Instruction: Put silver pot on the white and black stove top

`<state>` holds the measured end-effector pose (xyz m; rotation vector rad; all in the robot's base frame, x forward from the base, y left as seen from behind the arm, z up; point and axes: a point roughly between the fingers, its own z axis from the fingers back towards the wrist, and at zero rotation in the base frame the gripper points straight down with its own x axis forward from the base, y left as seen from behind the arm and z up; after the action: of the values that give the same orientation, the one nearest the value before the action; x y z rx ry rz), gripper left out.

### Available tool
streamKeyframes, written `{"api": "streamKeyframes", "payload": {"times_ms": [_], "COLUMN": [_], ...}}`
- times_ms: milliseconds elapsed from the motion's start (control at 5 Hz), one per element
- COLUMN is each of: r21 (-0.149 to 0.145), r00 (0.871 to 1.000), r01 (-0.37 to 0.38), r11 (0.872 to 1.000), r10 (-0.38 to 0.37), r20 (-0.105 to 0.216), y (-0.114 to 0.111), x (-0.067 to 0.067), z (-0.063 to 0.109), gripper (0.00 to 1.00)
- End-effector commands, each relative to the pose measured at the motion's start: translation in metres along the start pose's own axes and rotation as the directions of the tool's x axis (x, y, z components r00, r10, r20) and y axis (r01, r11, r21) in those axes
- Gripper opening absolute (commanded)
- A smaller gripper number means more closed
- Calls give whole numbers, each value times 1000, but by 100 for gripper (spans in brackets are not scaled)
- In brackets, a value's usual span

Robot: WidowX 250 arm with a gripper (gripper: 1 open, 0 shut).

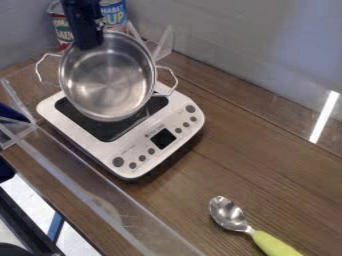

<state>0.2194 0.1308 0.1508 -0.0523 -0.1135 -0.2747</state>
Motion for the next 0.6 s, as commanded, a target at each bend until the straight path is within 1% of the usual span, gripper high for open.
{"api": "streamKeyframes", "payload": {"times_ms": [0, 200, 400], "r21": [46, 63, 69], "r00": [1000, 1000, 1000], "r01": [8, 15, 19], "r11": [999, 998, 997], "r10": [-9, -16, -19], "r20": [26, 9, 2], "y": [-3, -2, 2], "x": [1, 0, 0], "z": [4, -6, -15], "gripper": [0, 0, 0]}}
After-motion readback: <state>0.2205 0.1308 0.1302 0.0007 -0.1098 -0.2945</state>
